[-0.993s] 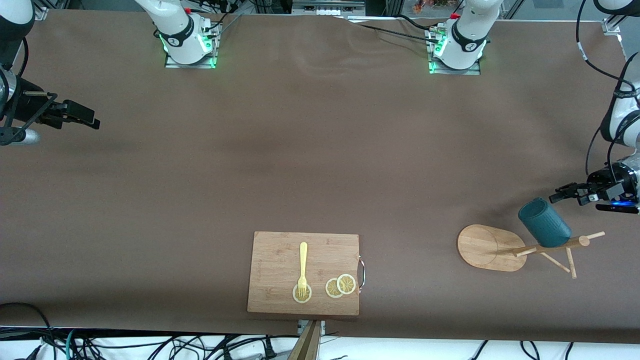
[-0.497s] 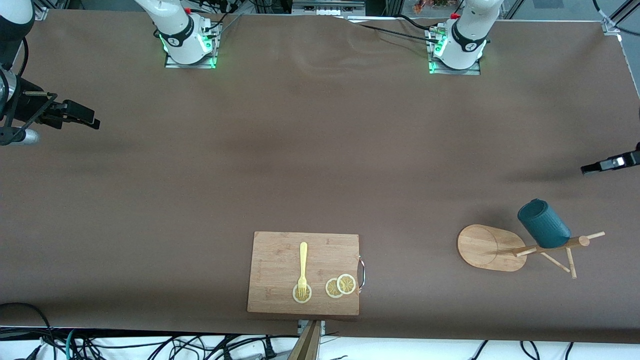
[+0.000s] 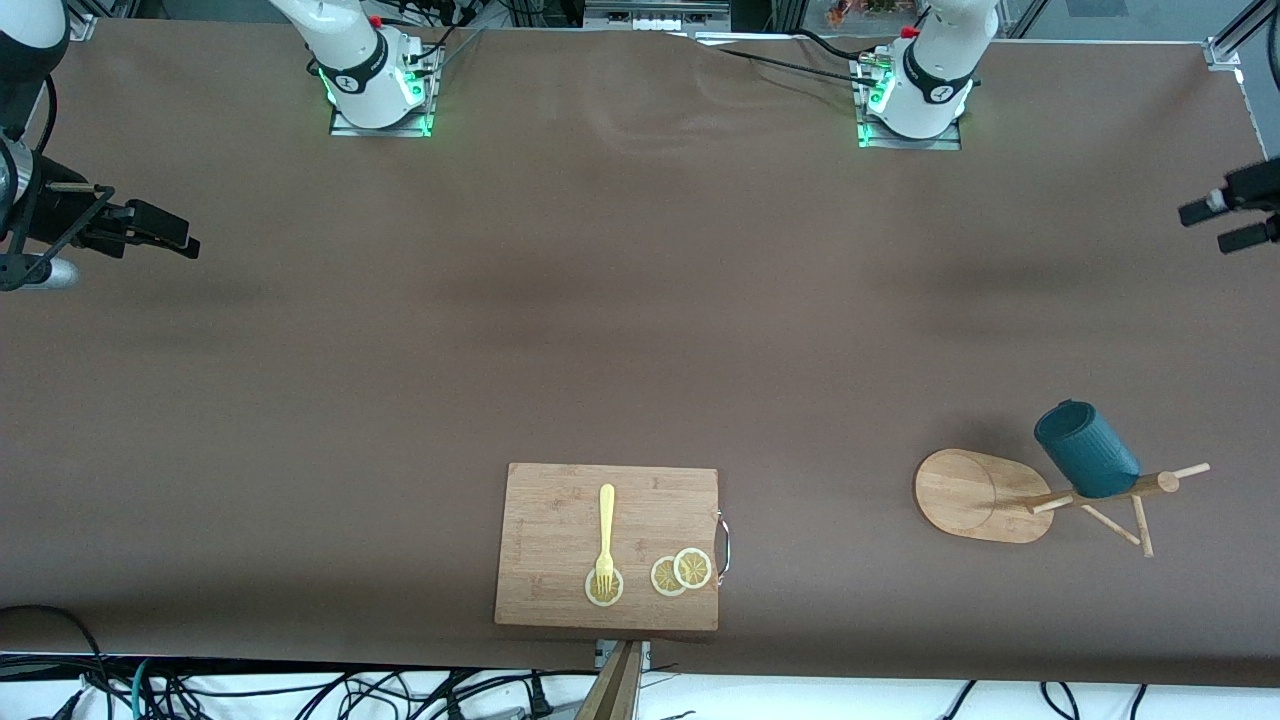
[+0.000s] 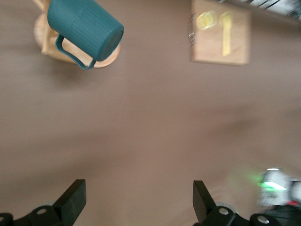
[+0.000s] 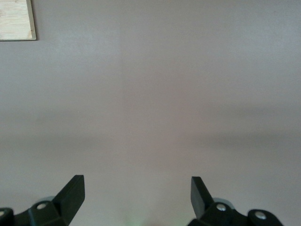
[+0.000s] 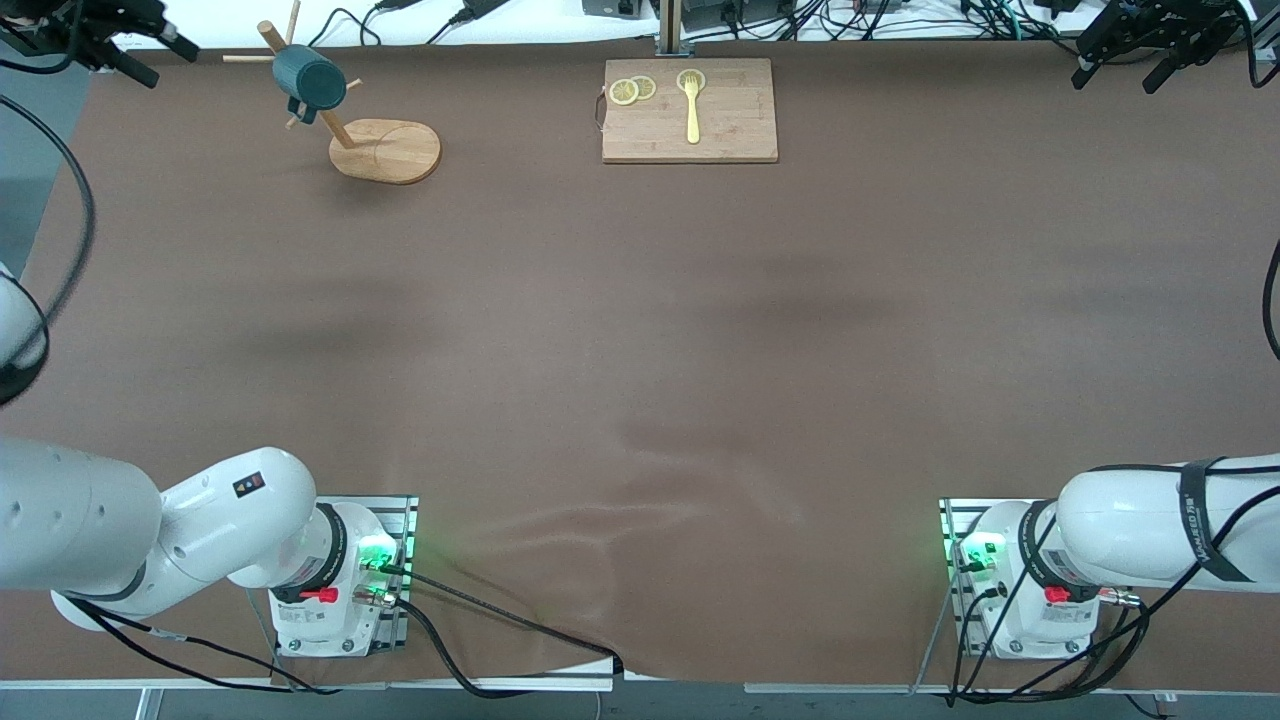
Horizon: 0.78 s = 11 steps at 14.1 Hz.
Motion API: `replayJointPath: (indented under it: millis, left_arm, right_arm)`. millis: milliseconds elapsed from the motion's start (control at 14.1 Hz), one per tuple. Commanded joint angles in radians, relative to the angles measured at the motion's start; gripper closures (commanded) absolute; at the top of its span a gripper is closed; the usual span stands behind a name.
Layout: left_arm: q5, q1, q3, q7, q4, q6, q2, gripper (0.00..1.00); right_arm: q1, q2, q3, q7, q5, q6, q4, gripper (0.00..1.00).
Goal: Pass cup and hang on rack
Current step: 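Open the left gripper and withdraw it from the rack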
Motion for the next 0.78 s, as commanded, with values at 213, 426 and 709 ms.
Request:
replayJointPath:
  millis: [213, 426, 709]
  left_arm:
    - [0.332, -0.27, 0.016, -0.321, -0.198, 0.121, -0.185, 0.0]
    - [0.343, -0.324, 0.016, -0.479, -0.274, 0.203, -0.214, 0.0]
    - [0.401, -0.342, 0.016, -0.512, -0.269, 0.241, -0.212, 0.0]
  right_arm:
    - [-0.008, -0.015, 0.006, -0.007, -0.008, -0.008, -0.004, 0.0]
    - [-0.008, -0.015, 0.006, -0.006, -0.008, -0.008, -0.004, 0.0]
    - [-0.008, -0.017, 0.006, -0.007, -0.008, -0.008, -0.004, 0.0]
